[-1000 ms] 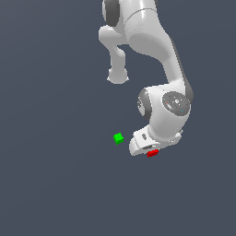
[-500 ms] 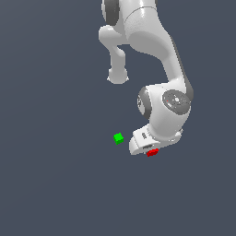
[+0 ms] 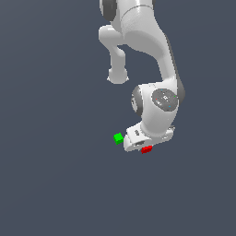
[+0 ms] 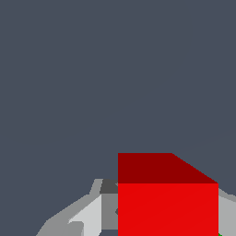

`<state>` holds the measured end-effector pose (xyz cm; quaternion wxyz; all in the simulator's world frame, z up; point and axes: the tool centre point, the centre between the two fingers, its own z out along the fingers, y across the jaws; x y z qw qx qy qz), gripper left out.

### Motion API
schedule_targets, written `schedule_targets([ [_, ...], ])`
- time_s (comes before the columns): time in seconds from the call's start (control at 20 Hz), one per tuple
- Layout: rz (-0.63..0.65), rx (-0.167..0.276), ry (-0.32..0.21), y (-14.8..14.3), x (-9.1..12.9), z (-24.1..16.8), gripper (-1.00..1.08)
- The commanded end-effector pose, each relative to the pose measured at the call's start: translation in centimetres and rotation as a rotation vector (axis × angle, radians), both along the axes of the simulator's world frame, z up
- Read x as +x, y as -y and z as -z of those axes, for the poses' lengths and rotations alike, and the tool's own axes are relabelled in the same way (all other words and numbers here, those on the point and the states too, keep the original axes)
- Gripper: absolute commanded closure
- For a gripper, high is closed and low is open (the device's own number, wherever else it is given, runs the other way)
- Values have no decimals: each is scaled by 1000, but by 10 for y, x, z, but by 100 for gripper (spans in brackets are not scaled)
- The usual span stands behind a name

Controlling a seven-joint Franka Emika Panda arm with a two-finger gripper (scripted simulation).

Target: Stack the red cube on top of the green cube.

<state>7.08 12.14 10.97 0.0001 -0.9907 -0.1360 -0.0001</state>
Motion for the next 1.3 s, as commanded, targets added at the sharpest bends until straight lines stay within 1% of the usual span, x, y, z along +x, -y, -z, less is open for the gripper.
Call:
schedule_targets([
  [0.0,1,0,1,10,-8,4,108],
  [0.5,1,0,0,68,-53,28,108],
  [0.75,1,0,0,93,-72,38,108],
  [1.0,1,0,0,111,-85,46,108],
  [1.25,1,0,0,119,-89,49,108],
])
